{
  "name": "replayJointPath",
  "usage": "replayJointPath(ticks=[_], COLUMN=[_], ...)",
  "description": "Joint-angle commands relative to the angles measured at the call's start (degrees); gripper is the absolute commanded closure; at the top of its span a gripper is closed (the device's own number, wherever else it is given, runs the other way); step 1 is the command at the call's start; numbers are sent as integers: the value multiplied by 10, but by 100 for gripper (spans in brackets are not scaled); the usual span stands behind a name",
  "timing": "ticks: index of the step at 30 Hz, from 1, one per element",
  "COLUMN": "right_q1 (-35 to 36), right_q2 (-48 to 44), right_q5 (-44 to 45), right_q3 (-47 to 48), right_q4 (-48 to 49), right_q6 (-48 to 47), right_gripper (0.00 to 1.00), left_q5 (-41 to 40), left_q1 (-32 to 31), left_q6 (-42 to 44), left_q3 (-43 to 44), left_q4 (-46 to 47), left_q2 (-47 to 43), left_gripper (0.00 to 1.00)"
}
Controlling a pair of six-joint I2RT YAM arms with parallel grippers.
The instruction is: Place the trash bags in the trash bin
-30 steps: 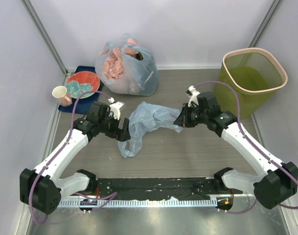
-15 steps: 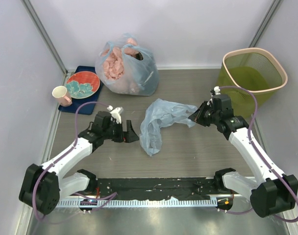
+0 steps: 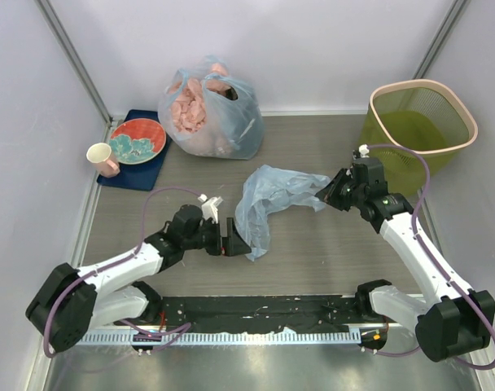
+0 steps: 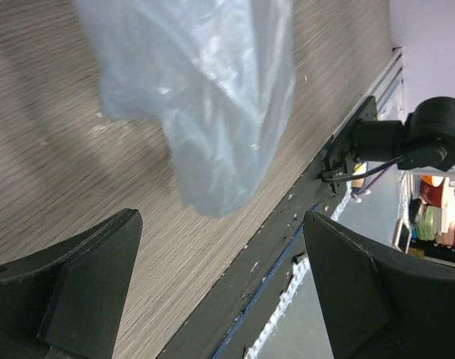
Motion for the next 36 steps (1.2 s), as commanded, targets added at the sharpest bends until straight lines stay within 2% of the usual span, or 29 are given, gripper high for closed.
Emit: replayJointPath(ticks=[1, 4, 5, 7, 8, 9, 10, 12, 13, 15, 16, 18, 19, 20, 21, 22, 23, 24, 25, 26, 27, 28, 29, 30, 31, 32, 33, 34, 36], right_q1=[1, 1, 1, 1, 1, 1, 0, 0, 1, 1, 1, 1, 1, 0, 0, 1, 1, 1, 1, 2, 2, 4, 7, 26, 38, 62, 115, 133, 140], right_q2=[-2, -5, -6, -13, -18, -21, -31, -41, -50, -62, -64, -47, -29, 31, 62, 97, 136, 147, 146, 108, 82, 59, 40, 19, 14, 12, 21, 24, 30], right_q5=[17, 16, 16, 17, 20, 20, 17, 5, -4, -48, -64, -79, -74, -69, -65, -70, -77, -108, -130, -141, -143, -164, -171, -163, -123, -85, -36, 28, 31], right_q3=[2, 1, 1, 1, 1, 1, 2, 2, 7, 15, 37, 85, 166, 227, 299, 460, 538, 656, 683, 683, 617, 573, 533, 423, 356, 288, 175, 131, 89], right_q4=[11, 10, 8, -2, -7, -13, -18, -34, -45, -57, -62, -44, -36, -38, -57, -70, -78, -80, -71, -50, -10, -15, -51, -139, -188, -233, -286, -298, -348], right_q6=[11, 2, -2, -23, -30, -57, -72, -134, -162, -208, -267, -316, -350, -364, -374, -382, -388, -402, -413, -417, -412, -416, -457, -483, -521, -575, -622, -637, -671], right_gripper=[99, 99, 99, 99, 99, 99, 99, 99, 99, 99, 99, 99, 99, 99, 99, 99, 99, 99, 99, 99, 99, 99, 99, 99, 99, 99, 99, 99, 99], left_q5=[-38, -86, -103, -115, -114, -112, -99, -93, -92, -62, -63, -37, -33, -27, -38, -47, -54, -48, -40, -36, 4, 46, 67, 42, 15, -18, -57, -43, -19], left_q1=[-35, -49, -46, -33, -15, -5, 19, 42, 53, 75, 80, 85, 90, 93, 93, 93, 95, 95, 94, 94, 93, 88, 76, 42, 19, -7, -32, -32, -33], left_q6=[-44, -53, -52, -43, -37, -25, 0, 37, 52, 128, 154, 243, 275, 306, 367, 383, 395, 420, 431, 431, 431, 450, 473, 532, 572, 615, 621, 644, 638], left_q3=[1, 18, 35, 53, 74, 85, 97, 133, 147, 198, 224, 334, 392, 536, 620, 700, 825, 863, 874, 821, 765, 671, 638, 605, 536, 506, 475, 443, 431], left_q4=[112, 129, 117, 78, 58, 38, 1, -35, -82, -122, -189, -245, -307, -334, -362, -371, -357, -330, -244, -189, -99, -103, -154, -291, -361, -431, -514, -567, -659], left_q2=[34, 77, 85, 92, 85, 76, 66, 26, 13, -3, 0, 47, 70, 97, 135, 150, 153, 138, 117, 90, 54, 9, -2, -7, 12, 32, 53, 83, 144], left_gripper=[7, 15, 27, 40, 53, 59, 72, 87, 96, 100, 100, 100, 100, 100, 100, 100, 100, 100, 100, 100, 100, 100, 100, 100, 100, 100, 100, 100, 100])
